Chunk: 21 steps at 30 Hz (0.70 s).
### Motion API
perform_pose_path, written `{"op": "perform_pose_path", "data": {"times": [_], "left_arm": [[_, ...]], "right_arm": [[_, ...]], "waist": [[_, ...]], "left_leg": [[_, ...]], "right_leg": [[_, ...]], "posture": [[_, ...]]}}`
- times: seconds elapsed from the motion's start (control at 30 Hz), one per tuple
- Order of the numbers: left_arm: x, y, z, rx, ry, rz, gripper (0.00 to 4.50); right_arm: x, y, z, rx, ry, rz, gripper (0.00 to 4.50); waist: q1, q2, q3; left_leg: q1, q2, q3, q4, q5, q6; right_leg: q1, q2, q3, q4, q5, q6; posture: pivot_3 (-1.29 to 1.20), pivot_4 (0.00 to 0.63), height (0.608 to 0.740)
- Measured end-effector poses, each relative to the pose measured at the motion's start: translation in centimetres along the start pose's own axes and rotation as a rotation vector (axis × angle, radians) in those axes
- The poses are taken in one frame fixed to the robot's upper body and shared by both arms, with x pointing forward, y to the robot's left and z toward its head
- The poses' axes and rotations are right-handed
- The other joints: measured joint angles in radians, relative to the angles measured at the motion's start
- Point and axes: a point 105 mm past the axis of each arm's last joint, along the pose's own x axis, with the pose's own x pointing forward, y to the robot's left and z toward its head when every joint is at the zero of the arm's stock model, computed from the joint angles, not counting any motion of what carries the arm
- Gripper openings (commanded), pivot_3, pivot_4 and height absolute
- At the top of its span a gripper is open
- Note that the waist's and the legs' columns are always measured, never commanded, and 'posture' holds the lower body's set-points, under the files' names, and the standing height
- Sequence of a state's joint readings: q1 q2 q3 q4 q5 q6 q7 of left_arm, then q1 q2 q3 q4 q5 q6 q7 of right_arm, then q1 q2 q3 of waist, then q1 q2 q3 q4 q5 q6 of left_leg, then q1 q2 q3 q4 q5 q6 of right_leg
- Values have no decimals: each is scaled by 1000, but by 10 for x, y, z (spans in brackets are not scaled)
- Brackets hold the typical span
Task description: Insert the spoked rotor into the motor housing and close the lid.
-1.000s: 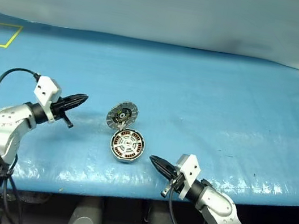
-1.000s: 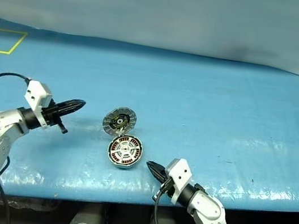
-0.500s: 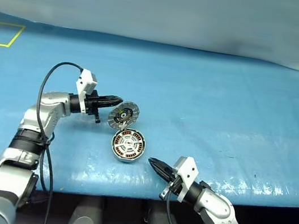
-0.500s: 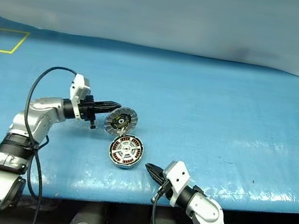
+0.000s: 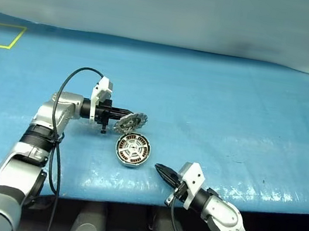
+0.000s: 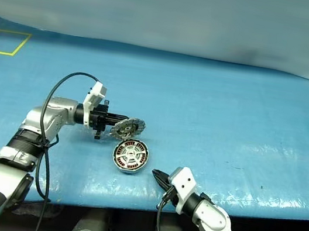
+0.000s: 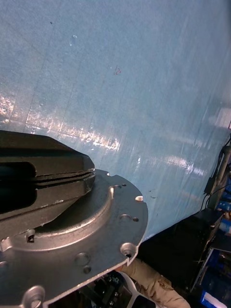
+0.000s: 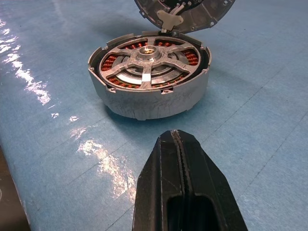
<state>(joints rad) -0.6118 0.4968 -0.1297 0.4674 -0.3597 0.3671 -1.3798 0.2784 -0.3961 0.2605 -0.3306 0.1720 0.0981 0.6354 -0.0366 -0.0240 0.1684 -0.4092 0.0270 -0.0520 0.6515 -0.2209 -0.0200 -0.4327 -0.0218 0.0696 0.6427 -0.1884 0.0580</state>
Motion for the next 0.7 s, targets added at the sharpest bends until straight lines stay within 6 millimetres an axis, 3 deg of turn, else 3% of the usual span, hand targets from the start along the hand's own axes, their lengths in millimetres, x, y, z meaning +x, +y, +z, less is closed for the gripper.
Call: {"op": "perform_pose_path", "data": {"times": [0.37,0.7], "left_arm": [[19,-21,-13,20,108,-162,23],[22,-29,-25,46,183,-223,23]], "right_arm": [[3,0,0,-3,3,-4,0],[1,0,-4,14,20,-26,0]], "waist": [[0,0,0],[-1,0,0]], "left_leg": [[0,0,-1,1,0,0],[1,0,-1,1,0,0]], "right_leg": [[1,0,0,0,0,0],[2,0,0,0,0,0]], "posture": [[0,150,740],[0,150,740]]}}
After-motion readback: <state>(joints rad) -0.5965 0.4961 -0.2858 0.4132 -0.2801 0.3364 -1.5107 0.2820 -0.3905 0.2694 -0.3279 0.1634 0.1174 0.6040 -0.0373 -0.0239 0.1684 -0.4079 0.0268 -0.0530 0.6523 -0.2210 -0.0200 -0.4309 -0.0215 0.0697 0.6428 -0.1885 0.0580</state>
